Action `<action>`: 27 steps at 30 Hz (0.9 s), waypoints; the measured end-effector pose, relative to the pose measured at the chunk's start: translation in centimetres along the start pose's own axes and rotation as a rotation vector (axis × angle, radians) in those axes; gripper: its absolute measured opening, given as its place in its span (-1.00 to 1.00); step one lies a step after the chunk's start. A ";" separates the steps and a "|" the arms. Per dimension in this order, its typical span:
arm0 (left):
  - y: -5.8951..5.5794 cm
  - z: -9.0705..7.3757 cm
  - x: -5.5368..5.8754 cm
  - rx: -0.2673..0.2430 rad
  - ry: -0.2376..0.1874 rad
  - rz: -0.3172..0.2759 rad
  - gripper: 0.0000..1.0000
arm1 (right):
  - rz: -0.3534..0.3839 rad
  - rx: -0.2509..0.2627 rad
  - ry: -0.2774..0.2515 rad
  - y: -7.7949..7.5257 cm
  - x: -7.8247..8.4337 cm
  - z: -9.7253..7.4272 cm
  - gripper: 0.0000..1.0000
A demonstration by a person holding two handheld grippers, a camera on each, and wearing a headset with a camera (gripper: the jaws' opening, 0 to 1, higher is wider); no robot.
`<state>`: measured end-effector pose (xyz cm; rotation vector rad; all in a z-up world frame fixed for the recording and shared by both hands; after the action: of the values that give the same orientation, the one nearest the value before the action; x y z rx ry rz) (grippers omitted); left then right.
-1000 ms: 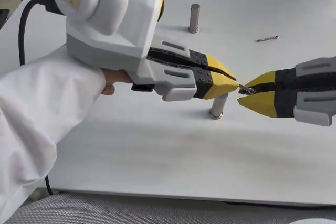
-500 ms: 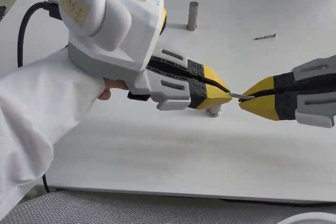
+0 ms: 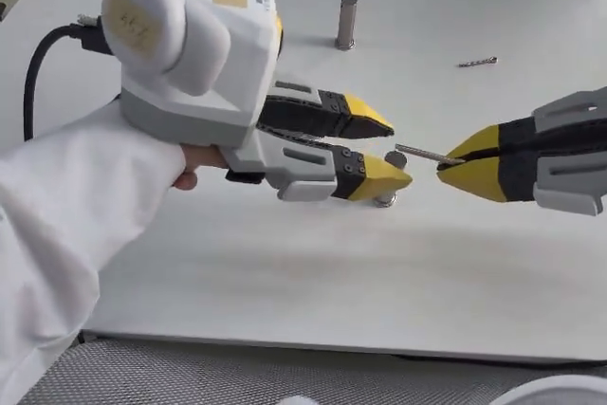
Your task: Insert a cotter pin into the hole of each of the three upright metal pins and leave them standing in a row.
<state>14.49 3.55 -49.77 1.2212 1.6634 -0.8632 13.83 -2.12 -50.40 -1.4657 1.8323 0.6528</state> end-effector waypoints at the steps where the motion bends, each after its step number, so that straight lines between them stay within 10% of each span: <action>1: 0.2 0.1 0.3 -0.011 0.001 -0.006 -0.37 | 0.006 0.012 0.018 -0.6 0.5 0.0 -1.00; 13: 2.3 1.7 3.8 -0.042 0.021 -0.090 -0.31 | 0.006 0.031 0.156 -2.9 4.0 1.0 -1.00; 27: 2.6 3.0 3.5 0.003 0.029 -0.052 -0.61 | -0.050 -0.003 0.195 -3.3 5.0 2.0 -1.00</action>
<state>17.26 2.89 -54.24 1.2028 1.7241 -0.8835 16.80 -4.49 -55.38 -1.6206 1.9338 0.5027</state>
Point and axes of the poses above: the centre of the closed fingertips' face, and the gripper's own axes: z roughly forward along the fingers, y roughly to its left, x roughly out of its underside, the point moved 2 cm from there along -z, roughly backward along the fingers, and after that the axes turned 2 degrees about z, right-handed, at the moved point
